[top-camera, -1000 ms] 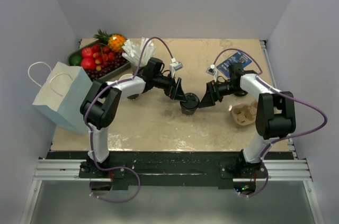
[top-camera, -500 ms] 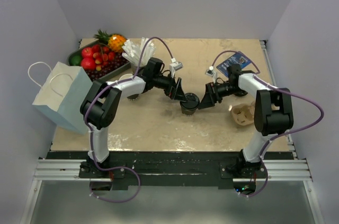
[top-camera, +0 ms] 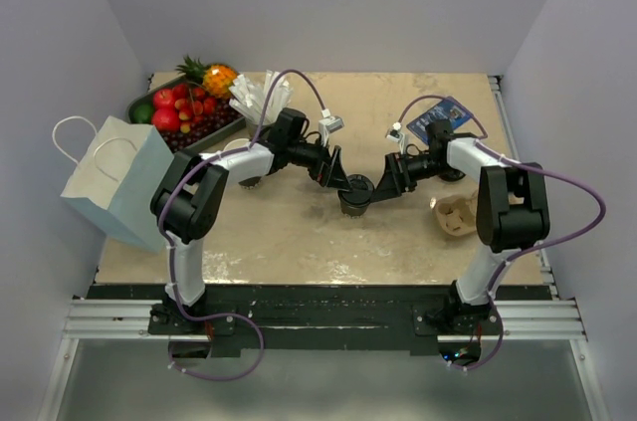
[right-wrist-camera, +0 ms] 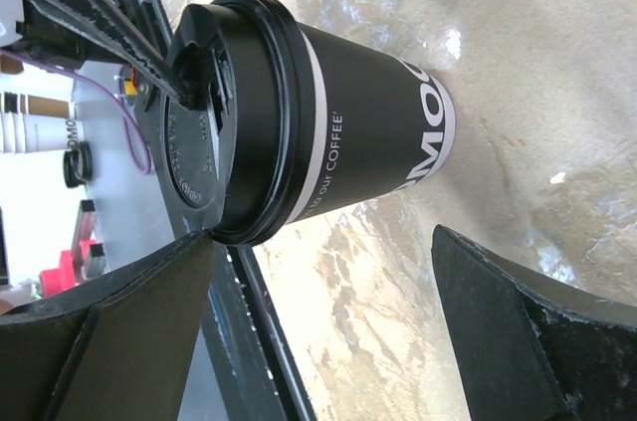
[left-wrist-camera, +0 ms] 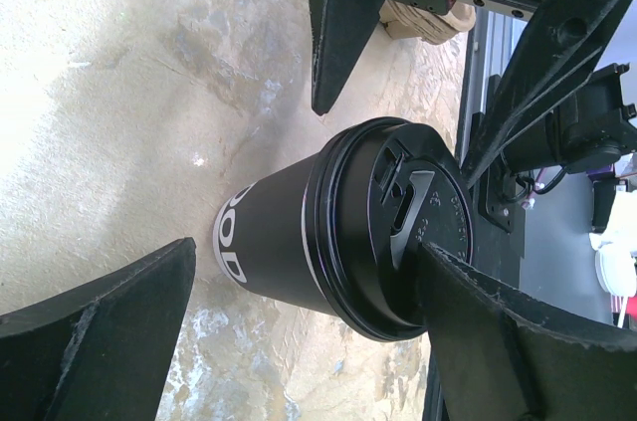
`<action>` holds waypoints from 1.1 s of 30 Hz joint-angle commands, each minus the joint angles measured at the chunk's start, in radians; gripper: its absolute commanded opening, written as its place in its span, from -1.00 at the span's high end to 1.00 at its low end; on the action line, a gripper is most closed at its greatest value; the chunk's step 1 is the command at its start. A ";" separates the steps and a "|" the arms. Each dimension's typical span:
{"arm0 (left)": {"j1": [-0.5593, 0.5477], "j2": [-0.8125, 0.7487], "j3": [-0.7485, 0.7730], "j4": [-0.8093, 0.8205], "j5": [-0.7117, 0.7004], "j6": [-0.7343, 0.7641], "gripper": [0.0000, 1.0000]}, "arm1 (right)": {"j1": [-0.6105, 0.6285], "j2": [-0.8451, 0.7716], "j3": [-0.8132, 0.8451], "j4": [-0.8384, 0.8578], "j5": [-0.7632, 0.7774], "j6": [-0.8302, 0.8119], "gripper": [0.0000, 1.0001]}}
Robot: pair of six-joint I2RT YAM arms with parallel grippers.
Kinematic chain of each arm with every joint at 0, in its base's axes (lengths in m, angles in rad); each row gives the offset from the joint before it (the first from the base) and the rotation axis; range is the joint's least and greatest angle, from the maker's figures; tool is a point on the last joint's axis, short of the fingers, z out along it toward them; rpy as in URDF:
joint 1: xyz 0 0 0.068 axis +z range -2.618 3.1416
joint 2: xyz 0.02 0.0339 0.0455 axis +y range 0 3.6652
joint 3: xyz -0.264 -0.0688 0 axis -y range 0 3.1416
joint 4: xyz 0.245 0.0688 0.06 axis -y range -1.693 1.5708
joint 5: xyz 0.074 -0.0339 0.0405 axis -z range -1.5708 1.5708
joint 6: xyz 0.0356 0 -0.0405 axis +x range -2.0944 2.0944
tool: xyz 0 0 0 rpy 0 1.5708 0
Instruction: Pack the takeout coffee
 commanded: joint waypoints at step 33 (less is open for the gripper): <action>0.000 0.045 0.004 -0.018 -0.094 0.023 -0.91 | 0.059 0.062 0.042 0.015 0.625 0.146 -0.71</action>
